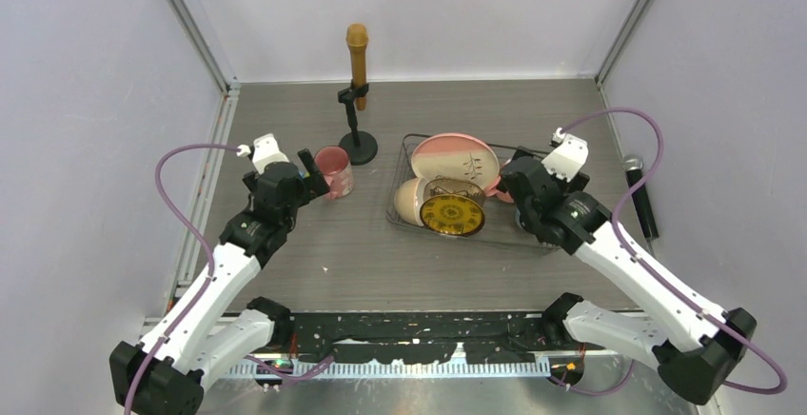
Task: Unload the mixed dishes from the dish rack
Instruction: Pick up the cup from the dish rack, then place the cup at the center of the board.
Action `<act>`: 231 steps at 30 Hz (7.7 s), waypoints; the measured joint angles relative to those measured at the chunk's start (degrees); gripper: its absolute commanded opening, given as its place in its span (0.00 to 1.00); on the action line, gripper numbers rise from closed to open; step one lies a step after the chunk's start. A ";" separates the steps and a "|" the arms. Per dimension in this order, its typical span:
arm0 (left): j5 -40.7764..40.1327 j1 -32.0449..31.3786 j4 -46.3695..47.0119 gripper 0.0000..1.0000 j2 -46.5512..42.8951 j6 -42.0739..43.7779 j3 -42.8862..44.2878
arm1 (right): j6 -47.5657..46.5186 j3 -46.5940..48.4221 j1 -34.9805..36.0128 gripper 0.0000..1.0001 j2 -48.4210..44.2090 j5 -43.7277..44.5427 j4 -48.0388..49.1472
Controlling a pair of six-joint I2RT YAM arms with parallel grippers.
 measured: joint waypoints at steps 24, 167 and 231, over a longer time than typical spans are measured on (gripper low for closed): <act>-2.10 0.00 -4.00 1.00 -3.61 -1.29 0.00 | 2.05 2.36 -11.45 0.99 18.86 -5.81 -5.55; 63.67 -5.62 53.48 0.85 18.51 -13.73 -4.13 | 0.85 -12.94 -17.73 0.08 -11.80 -76.98 37.03; 18.53 -17.35 18.86 0.00 -3.78 -14.05 -4.28 | -1.90 -18.23 -15.04 0.99 -10.38 -73.09 44.61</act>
